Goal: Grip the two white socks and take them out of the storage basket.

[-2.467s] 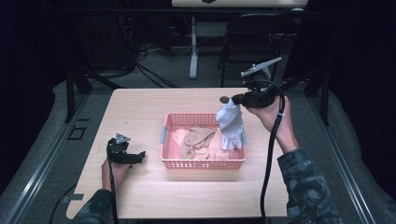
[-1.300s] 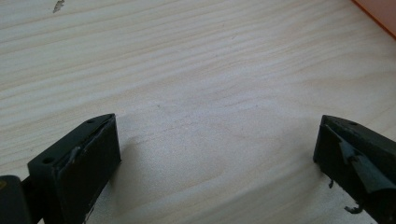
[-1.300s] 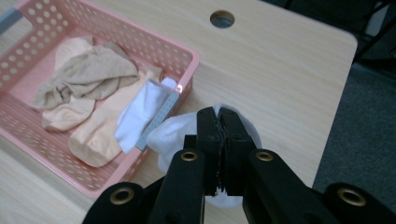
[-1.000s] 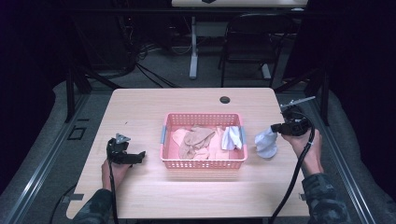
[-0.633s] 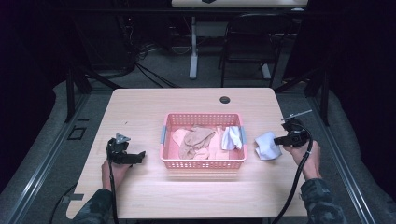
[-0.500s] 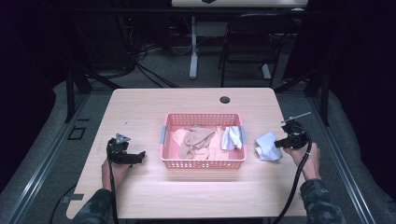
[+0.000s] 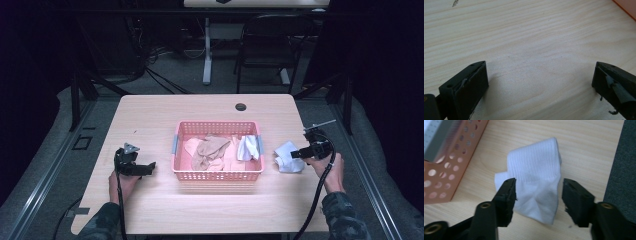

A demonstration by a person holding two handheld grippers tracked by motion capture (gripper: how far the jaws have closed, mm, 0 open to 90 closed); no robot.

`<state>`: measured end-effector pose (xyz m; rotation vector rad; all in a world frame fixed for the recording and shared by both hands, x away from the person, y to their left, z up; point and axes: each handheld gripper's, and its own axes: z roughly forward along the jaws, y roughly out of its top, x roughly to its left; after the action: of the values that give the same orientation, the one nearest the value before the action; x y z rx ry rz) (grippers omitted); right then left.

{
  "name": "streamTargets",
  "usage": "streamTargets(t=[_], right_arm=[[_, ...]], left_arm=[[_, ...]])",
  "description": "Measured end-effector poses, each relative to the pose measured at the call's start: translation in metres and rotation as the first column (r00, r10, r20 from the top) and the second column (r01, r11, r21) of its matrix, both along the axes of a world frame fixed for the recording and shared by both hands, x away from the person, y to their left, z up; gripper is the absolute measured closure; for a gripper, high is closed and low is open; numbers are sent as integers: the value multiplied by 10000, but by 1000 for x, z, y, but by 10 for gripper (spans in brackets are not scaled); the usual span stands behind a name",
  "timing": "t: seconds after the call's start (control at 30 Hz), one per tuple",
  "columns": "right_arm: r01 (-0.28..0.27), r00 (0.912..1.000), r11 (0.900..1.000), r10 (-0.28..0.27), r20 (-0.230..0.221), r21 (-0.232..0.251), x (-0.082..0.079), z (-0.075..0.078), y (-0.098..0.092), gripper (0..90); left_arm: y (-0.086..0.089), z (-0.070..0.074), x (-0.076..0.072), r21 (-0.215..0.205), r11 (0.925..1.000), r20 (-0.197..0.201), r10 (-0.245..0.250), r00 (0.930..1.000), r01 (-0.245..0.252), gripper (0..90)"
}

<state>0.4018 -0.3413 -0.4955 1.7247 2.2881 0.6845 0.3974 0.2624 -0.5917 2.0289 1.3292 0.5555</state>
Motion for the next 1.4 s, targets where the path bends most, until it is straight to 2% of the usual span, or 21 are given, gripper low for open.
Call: streamTargets(t=[0.1,0.3,0.5,0.73,0.77,0.83,0.97,1.1,1.2,1.23,1.3,1.4], right_arm=[[-95,9992,9999,93,387,55,-3,10,4,265],[-479,9954,9988,472,833,70,-5,23,14,178],[-871,9890,9960,838,1218,216,-6,37,31,126],[-1450,9774,9890,1387,1597,283,-7,53,54,73],[-1663,9717,9854,1576,1758,356,-6,56,62,75],[-1791,9695,9834,1714,1752,289,-5,57,67,79],[-2388,9575,9691,2245,1809,611,1,58,87,92],[-2733,9486,9602,2590,1821,583,6,58,104,105],[-2962,9427,9534,2822,1778,571,12,57,116,130],[-3126,9380,9485,2997,1744,513,17,55,124,139],[-3176,9366,9468,3045,1735,528,20,54,128,143],[-3477,9320,9349,3363,1351,717,29,47,139,156]], left_arm=[[0,0,0,7,10000,-2,-3,10000,3,4],[0,0,0,5,10000,-2,-3,10000,3,4],[0,0,0,3,10000,-1,-4,10000,4,4],[0,0,0,5,10000,-5,-7,10000,7,4],[0,0,0,0,10000,-3,-3,10000,3,4],[0,0,0,1,10000,-2,-3,10000,3,4],[0,0,0,3,10000,-2,-2,10000,2,4],[0,0,0,5,10000,-4,-6,10000,6,4],[0,0,0,1,10000,-1,-8,10000,8,4],[0,0,0,0,10000,-2,-10,10000,10,4],[0,0,0,1,10000,-2,-13,10000,13,4],[0,0,0,-28,10000,9,1,10000,-1,4]])
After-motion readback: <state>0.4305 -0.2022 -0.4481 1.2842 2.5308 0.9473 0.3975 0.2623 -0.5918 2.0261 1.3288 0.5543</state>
